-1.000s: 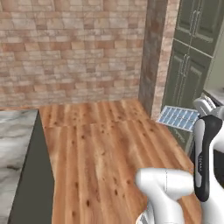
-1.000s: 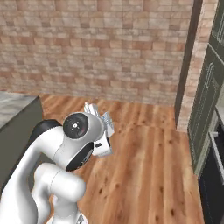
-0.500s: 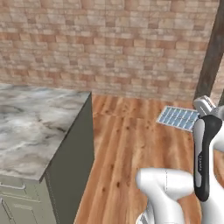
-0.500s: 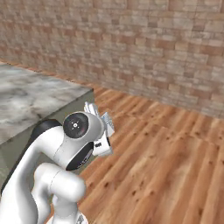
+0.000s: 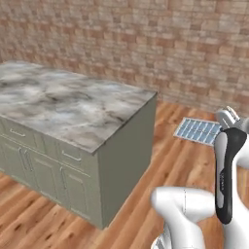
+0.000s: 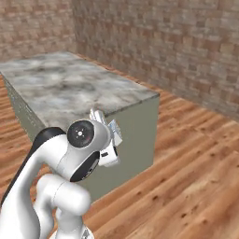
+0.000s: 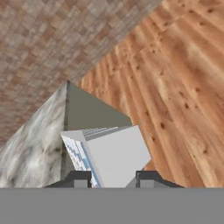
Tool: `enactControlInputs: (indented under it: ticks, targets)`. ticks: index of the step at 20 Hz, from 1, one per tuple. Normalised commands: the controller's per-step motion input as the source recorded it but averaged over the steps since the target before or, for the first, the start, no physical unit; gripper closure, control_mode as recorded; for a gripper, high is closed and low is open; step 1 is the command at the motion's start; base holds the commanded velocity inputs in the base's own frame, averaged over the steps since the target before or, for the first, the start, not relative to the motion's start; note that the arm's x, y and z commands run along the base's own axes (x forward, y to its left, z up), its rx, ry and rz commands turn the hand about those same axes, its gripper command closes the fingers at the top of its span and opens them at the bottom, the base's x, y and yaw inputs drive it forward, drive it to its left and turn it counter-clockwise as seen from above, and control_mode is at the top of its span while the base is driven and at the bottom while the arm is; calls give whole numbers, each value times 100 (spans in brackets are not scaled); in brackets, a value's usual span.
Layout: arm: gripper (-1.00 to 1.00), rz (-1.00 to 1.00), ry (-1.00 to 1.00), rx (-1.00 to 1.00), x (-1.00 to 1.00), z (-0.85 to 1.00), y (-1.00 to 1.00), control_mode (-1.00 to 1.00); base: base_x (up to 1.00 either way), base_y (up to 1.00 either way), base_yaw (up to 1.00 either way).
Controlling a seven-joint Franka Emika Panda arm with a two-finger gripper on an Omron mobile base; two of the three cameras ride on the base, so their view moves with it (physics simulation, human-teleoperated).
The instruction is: The ice cube tray has been filled with water. Take the tray and place it in the freezer to make ice. Close the freezer door after placing the tray.
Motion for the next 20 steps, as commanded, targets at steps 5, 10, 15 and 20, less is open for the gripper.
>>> enactControlInputs:
  ticks: [5,10,15,20]
  targets:
    - [100,0,0,0,0,0,0,100,-53,0,54]
    - [100,0,0,0,0,0,0,100,-43,6,53]
    - [100,0,0,0,0,0,0,100,-25,16,51]
    - [100,0,0,0,0,0,0,100,-1,24,46]
